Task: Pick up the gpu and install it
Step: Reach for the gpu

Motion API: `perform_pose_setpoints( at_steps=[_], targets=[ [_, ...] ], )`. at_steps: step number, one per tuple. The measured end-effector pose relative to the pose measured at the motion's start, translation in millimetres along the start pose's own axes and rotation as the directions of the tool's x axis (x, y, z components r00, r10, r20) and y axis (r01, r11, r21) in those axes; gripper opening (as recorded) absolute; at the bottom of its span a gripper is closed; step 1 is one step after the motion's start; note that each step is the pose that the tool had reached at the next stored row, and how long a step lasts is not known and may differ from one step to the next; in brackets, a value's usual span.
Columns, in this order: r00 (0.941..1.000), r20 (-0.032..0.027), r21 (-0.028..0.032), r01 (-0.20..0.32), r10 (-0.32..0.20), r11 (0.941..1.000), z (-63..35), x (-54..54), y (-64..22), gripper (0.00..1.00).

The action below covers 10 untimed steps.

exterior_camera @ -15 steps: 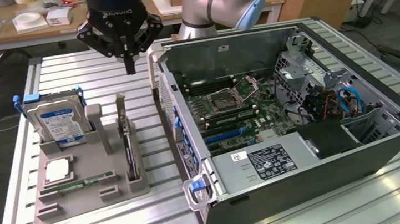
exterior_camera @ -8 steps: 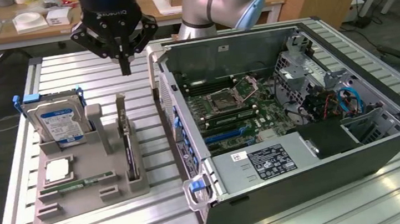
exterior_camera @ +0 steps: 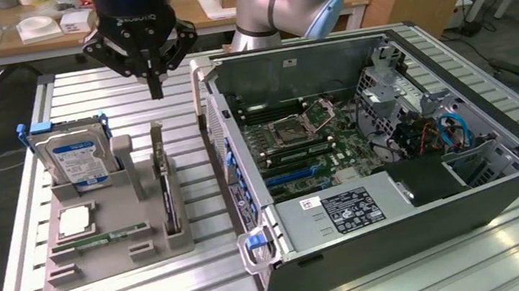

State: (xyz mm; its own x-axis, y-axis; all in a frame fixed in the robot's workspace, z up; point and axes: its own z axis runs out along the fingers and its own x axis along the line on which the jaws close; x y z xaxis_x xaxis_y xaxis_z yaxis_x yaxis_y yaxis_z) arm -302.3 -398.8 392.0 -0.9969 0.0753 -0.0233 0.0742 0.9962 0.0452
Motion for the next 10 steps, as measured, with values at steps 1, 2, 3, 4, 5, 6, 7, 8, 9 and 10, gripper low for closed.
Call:
perform_pose_setpoints(
  at_steps=[1, 2, 3, 4, 5, 6, 7, 8, 9, 10],
  targets=[
    [1.0, 0.0, 0.0001, 0.0, 0.0, 1.0, -0.1, 1.1, -0.1, 0.1],
    [1.0, -0.0001, 0.0001, 0.0, 0.0, 1.0, -0.1, 2.2, -0.2, 0.1],
    [1.0, 0.0, 0.0001, 0.0, 0.0, 1.0, -0.1, 3.4, -0.3, 0.1],
    [1.0, 0.0, 0.0001, 0.0, 0.0, 1.0, -0.1, 4.6, -0.4, 0.1],
    [1.0, 0.0, 0.0, 0.0, 0.0, 1.0, -0.1, 5.7, -0.4, 0.1],
    [1.0, -0.0001, 0.0001, 0.0, 0.0, 1.0, -0.2, 6.8, -0.5, 0.1],
    [1.0, -0.0001, 0.0001, 0.0, 0.0, 1.0, -0.2, 8.0, -0.6, 0.1],
    [1.0, -0.0001, 0.0001, 0.0, 0.0, 1.0, -0.2, 9.1, -0.7, 0.1],
    [1.0, -0.0001, 0.0001, 0.0, 0.0, 1.0, -0.3, 10.2, -0.8, 0.1],
    [1.0, -0.0001, 0.0001, 0.0, 0.0, 1.0, -0.3, 11.4, -0.9, 0.1]
  ],
)
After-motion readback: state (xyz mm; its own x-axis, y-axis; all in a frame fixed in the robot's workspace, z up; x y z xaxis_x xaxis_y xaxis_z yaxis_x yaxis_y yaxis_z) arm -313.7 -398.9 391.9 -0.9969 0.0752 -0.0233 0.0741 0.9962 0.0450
